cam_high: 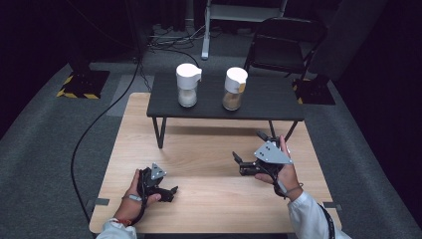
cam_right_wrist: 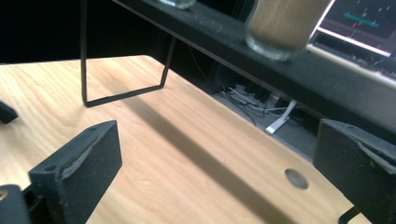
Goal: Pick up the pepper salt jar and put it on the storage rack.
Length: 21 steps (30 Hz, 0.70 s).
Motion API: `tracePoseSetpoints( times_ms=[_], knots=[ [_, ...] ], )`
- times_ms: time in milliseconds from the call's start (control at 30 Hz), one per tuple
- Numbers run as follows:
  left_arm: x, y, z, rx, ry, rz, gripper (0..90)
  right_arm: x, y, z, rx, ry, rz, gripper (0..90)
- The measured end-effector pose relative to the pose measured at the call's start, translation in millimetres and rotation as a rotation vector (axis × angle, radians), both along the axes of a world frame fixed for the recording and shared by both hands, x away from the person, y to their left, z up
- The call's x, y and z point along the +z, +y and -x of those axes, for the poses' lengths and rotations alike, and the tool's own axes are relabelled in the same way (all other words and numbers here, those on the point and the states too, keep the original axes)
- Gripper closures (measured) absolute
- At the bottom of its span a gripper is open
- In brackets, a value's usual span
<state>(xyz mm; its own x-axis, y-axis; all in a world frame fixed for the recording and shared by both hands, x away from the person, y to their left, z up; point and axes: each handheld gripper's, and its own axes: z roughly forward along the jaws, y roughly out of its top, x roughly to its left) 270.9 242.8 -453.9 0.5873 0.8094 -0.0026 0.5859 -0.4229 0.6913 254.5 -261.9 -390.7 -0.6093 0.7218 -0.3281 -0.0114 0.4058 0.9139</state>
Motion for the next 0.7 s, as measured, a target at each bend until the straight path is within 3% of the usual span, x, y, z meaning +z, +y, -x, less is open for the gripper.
tracePoseSetpoints(
  times_ms=[233,700],
  knots=[
    [0.0,0.0,0.0,0.000,0.000,0.000,0.1,-17.7,-9.8,11.8,-0.005,0.023,0.034,0.9],
    [0.0,0.0,0.0,0.000,0.000,0.000,0.1,-39.2,-23.3,28.7,0.004,0.058,0.107,0.9]
  ],
)
